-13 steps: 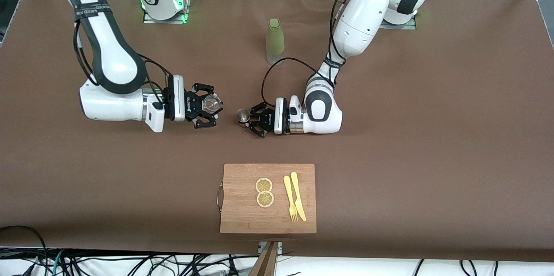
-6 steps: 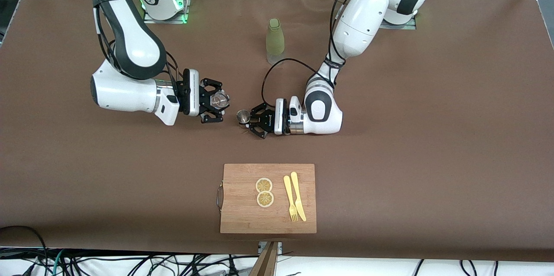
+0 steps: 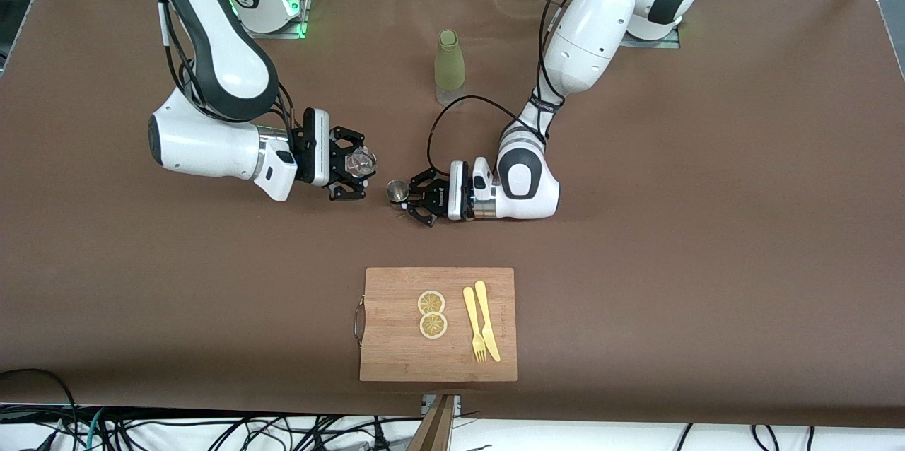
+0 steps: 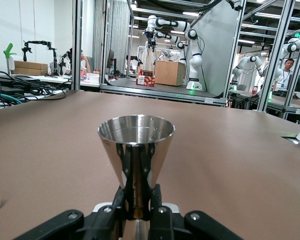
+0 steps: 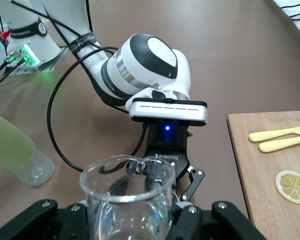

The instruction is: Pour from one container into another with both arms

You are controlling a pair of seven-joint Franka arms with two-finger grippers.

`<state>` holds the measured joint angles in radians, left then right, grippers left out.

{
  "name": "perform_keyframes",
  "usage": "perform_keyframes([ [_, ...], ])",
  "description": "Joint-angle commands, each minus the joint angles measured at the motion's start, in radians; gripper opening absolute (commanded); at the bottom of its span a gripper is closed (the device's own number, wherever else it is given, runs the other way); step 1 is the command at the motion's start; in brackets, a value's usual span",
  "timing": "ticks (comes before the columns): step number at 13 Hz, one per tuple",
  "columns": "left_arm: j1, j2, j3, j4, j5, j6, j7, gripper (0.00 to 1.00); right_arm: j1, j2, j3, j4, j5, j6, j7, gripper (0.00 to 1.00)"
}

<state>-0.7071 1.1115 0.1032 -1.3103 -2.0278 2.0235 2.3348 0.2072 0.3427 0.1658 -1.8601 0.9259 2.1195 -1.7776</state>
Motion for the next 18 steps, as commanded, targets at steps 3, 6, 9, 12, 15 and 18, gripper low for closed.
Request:
perform_keyframes([
  [3, -0.011, 0.019, 0.007, 0.036, -0.022, 0.017, 0.015, 0.00, 0.015, -0.050, 0.003, -0.060, -0.047, 0.062, 0.033, 0.20],
  [6, -0.011, 0.019, 0.007, 0.036, -0.020, 0.017, 0.015, 0.00, 0.017, -0.067, 0.031, -0.076, -0.067, 0.091, 0.037, 0.20],
  [9, -0.011, 0.019, 0.007, 0.036, -0.020, 0.017, 0.015, 0.00, 0.018, -0.071, 0.032, -0.076, -0.117, 0.106, 0.076, 0.20],
  [12, -0.011, 0.019, 0.007, 0.036, -0.019, 0.017, 0.015, 0.00, 0.020, -0.077, 0.052, -0.070, -0.212, 0.126, 0.191, 0.20],
  [15, -0.011, 0.019, 0.010, 0.036, -0.019, 0.017, 0.015, 0.00, 0.023, -0.077, 0.060, -0.063, -0.223, 0.131, 0.220, 0.20],
  [18, -0.011, 0.019, 0.010, 0.036, -0.019, 0.017, 0.012, 0.00, 0.023, -0.077, 0.067, -0.062, -0.257, 0.140, 0.256, 0.20],
])
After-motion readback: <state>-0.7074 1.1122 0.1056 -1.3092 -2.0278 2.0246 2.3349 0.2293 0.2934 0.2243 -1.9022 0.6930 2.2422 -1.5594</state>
